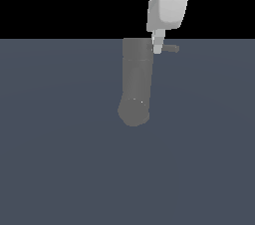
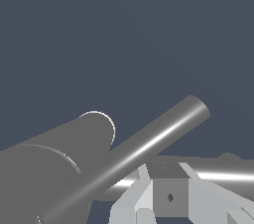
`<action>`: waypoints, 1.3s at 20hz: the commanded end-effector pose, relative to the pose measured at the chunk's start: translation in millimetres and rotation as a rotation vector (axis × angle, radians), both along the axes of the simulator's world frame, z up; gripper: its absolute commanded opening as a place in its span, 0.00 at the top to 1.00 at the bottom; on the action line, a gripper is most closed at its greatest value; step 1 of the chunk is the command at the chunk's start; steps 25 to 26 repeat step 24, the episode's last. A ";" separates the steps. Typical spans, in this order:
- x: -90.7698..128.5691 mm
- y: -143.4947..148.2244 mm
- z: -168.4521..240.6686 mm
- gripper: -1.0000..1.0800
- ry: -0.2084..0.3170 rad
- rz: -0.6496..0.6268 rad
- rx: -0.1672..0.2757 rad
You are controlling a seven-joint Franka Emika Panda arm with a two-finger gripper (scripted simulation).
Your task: Turn on the faucet by rotating a designated handle.
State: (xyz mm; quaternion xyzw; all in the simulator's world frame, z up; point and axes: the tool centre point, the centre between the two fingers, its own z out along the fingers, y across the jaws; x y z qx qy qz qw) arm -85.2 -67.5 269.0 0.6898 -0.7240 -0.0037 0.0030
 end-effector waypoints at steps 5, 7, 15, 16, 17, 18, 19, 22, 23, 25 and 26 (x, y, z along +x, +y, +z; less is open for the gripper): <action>16.5 -32.6 0.0 1.00 -0.009 -0.032 -0.002; 20.4 -38.5 0.0 1.00 -0.009 -0.035 -0.002; 35.5 -61.4 0.1 1.00 -0.010 -0.046 -0.002; 37.3 -64.1 0.1 1.00 -0.010 -0.048 -0.002; 39.1 -66.9 0.1 1.00 -0.010 -0.049 -0.002; 40.9 -69.7 0.1 1.00 -0.010 -0.050 -0.002; 42.7 -72.4 0.1 1.00 -0.010 -0.052 -0.002; 48.0 -80.6 0.2 1.00 -0.009 -0.056 -0.002; 49.7 -83.3 0.2 1.00 -0.009 -0.057 -0.002; 49.7 -83.3 0.2 1.00 -0.009 -0.057 -0.002; 49.7 -83.3 0.2 1.00 -0.009 -0.057 -0.002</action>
